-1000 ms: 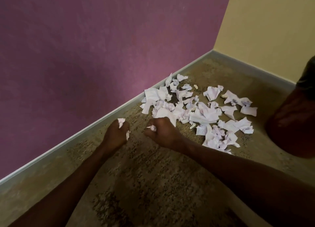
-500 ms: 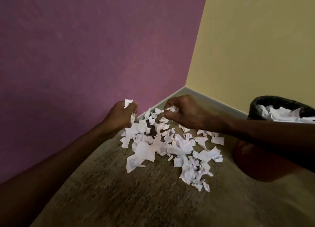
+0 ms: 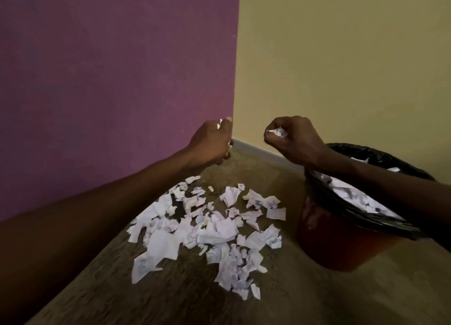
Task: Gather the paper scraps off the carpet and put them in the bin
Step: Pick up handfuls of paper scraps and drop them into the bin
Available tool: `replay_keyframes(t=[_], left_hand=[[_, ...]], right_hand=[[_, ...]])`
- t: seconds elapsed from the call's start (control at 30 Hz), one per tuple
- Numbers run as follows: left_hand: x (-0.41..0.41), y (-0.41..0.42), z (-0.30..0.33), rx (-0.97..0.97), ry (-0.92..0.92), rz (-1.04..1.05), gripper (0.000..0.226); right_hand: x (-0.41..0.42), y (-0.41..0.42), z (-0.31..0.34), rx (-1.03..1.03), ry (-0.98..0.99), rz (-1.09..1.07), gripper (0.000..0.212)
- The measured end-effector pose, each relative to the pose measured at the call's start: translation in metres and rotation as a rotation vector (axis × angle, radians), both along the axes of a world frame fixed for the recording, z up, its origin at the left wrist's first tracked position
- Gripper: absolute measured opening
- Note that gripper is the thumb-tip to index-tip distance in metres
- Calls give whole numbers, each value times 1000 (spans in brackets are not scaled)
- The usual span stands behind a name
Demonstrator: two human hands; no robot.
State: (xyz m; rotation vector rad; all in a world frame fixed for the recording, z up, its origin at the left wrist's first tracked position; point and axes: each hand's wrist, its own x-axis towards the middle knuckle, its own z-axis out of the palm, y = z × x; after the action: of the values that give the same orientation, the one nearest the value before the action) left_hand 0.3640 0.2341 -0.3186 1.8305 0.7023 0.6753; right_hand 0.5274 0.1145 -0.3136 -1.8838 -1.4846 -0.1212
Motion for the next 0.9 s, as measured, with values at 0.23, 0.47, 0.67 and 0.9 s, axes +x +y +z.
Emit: replay_keyframes(t=[0.23,0.47,0.67,0.9], left_hand=[[154,-69,10,-267,48,-72,49],[232,-135,18,-221,349,-299,96],[251,-151,18,-257,427,-461,85],[245,-131,24,-130,253,-336,62]], right_hand=[[112,-63,11,-131,26,-273,10],[181,-107,8,-461,34,-510,28],[191,-132,13,-722,376,-484,39],[185,-130,25,-600,-26,-545,16]])
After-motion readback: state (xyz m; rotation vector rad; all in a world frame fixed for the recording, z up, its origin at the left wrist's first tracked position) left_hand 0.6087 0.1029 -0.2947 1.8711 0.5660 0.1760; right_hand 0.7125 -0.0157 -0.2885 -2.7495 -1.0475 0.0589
